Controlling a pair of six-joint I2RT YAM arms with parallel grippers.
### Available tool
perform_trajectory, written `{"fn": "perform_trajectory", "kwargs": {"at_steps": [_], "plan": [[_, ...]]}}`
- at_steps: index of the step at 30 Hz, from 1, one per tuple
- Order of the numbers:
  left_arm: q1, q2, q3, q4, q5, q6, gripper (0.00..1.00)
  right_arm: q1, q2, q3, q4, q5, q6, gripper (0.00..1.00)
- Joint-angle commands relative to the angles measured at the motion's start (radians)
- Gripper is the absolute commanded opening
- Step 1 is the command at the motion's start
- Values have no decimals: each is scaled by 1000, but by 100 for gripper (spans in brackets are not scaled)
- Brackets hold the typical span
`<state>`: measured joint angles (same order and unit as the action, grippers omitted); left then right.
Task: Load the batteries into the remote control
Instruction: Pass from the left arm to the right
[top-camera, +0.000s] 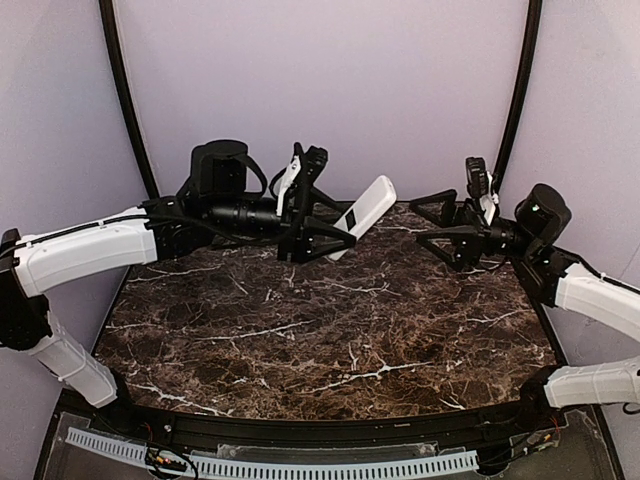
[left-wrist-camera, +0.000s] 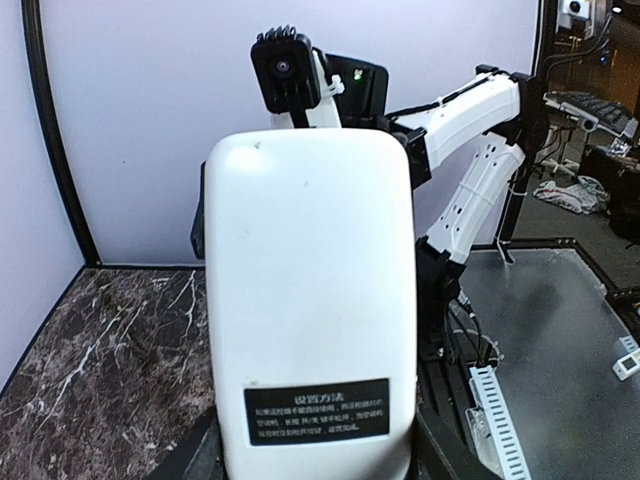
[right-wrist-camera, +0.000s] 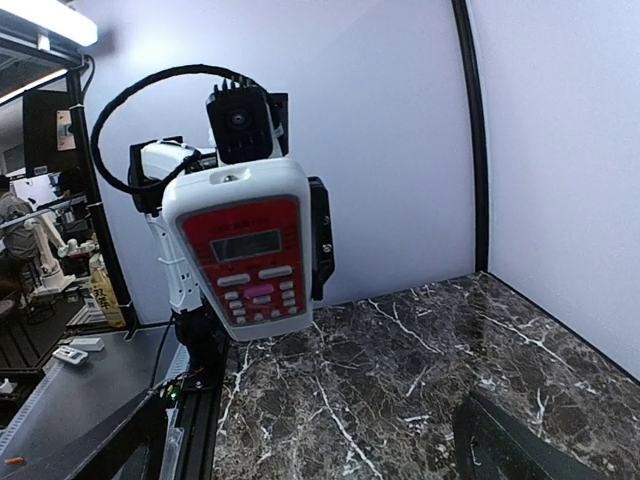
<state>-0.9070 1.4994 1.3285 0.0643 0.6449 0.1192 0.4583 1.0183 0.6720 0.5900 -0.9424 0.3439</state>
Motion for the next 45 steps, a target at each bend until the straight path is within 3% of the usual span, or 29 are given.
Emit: {"fn": "perform_trajectory", "kwargs": {"at_steps": [1,10,24,27,34,37,40,42,45], "plan": [[5,-26,-40,136,113,-102,43,65,36,66,118,-70,37,99],[5,-25,-94,272,198,-209,42,187,177,188,149,-59,25,99],[5,-28,-131,268,102,-185,42,261,256,258,143,1,26,92],[5,-28,-135,265,83,-178,42,263,266,272,122,8,21,86],[6,-35,-153,259,57,-159,43,266,282,284,114,11,23,62],[6,-43,-168,255,22,-146,53,265,284,292,94,11,21,53],[5,-60,-173,213,-9,-128,74,263,281,315,15,32,3,48],[10,-83,-174,167,-51,-126,88,262,284,357,-125,88,-63,47],[25,-122,-182,101,-148,-125,98,261,324,446,-388,204,-158,43]]}}
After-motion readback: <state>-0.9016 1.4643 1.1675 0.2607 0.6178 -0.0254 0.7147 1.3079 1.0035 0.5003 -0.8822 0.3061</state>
